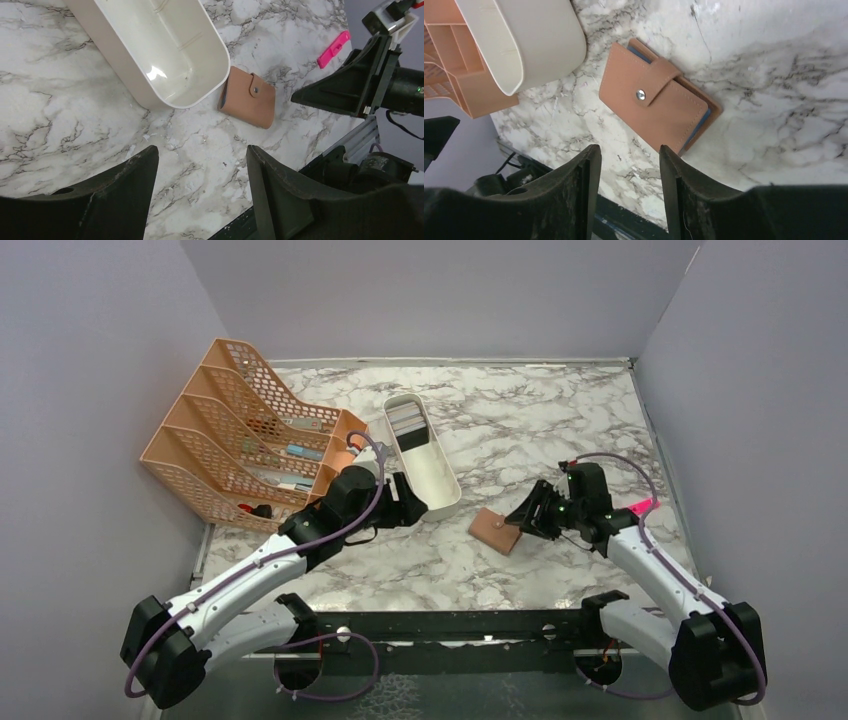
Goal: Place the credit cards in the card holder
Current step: Move the card holder to the center of the board, then adjust the card holder at the center of the board.
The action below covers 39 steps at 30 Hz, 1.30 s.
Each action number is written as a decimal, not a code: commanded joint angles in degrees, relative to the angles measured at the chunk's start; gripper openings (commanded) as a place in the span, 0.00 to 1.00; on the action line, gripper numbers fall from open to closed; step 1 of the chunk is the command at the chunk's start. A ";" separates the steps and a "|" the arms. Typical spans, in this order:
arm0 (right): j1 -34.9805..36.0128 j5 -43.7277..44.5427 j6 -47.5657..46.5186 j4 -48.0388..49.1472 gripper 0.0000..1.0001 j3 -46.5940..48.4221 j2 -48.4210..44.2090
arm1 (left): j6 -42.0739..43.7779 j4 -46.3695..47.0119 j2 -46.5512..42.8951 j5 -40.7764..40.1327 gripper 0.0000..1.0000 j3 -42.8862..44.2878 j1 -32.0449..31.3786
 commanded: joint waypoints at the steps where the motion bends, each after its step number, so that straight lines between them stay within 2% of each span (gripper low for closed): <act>1: 0.52 2.41 -5.04 -0.74 0.58 3.94 1.75 | 4.17 -3.30 -0.16 1.62 0.68 2.67 0.16; 3: 0.70 1.73 -6.76 0.44 0.65 4.75 3.61 | 5.35 -4.50 -0.39 0.80 0.69 3.18 0.16; 10: 1.24 2.53 -10.89 4.25 0.77 6.93 11.94 | 7.12 -6.71 -2.55 -1.76 0.72 2.88 0.16; 14: 2.15 1.32 -13.24 5.79 0.78 7.47 16.72 | 8.50 -9.35 -4.35 -3.01 0.73 3.56 0.16; 18: 5.65 0.97 -14.16 6.95 0.76 7.76 19.23 | 8.88 -10.80 -6.25 -4.83 0.73 3.53 0.16; 23: 13.98 2.14 -12.71 6.61 0.71 7.10 19.71 | 8.52 -10.89 -6.98 -4.81 0.72 3.07 0.20; 28: 21.97 5.10 -9.17 4.50 0.61 5.99 16.89 | 7.57 -10.87 -6.78 -4.58 0.69 2.79 0.16; 31: 26.03 6.90 -7.28 2.37 0.59 6.24 14.78 | 7.17 -10.82 -6.33 -4.01 0.67 2.74 0.16; 39: 28.23 22.76 -6.47 -5.34 0.55 12.77 13.79 | 5.77 -10.23 -6.18 -4.27 0.66 2.13 0.16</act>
